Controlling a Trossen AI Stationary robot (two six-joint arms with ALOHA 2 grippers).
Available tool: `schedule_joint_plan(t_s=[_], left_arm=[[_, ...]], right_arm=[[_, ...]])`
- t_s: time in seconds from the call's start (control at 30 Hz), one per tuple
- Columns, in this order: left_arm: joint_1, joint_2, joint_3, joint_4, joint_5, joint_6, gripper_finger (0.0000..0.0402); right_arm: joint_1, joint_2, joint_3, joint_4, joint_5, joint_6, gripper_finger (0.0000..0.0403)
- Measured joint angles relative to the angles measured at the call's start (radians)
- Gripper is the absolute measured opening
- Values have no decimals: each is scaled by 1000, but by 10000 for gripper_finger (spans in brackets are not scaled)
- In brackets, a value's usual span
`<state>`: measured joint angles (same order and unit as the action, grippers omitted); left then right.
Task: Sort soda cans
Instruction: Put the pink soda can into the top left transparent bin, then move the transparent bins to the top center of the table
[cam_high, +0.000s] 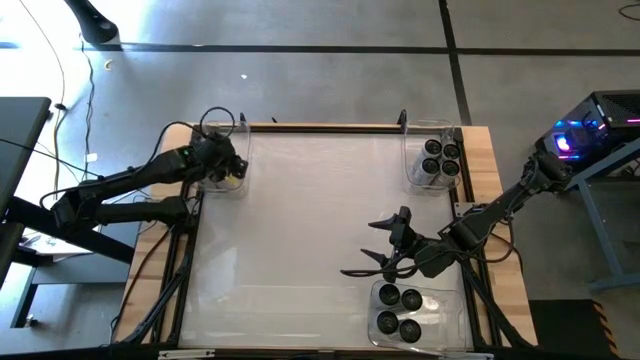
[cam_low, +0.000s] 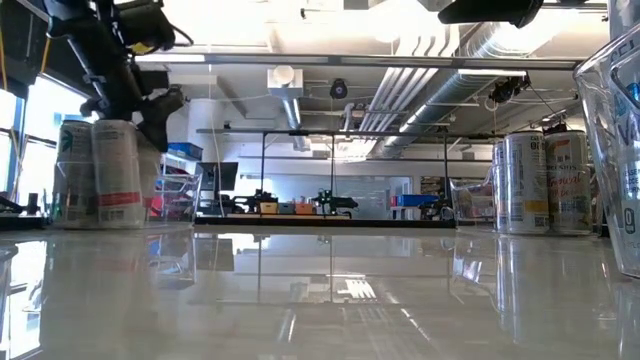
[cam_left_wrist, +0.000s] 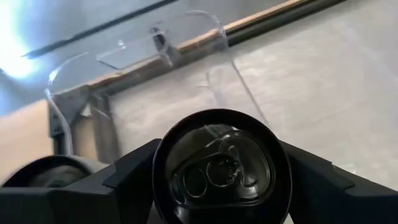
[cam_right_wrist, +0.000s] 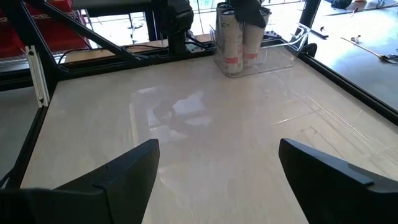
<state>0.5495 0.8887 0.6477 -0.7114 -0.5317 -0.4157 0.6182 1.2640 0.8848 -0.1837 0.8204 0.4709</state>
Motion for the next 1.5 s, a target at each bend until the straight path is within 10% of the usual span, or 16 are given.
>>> schedule_joint_plan(t_s=[1.0, 1.2, 1.5], left_arm=[[122, -56, 305, -313, 15, 96, 270], [185, -48, 267, -273, 217, 163, 223], [112, -163, 82, 318, 723, 83, 144]], right_arm=[[0, 0, 0, 0, 0, -4, 327], [0, 0, 0, 0, 0, 13, 327], [-1, 0, 0, -78, -73, 173, 327]])
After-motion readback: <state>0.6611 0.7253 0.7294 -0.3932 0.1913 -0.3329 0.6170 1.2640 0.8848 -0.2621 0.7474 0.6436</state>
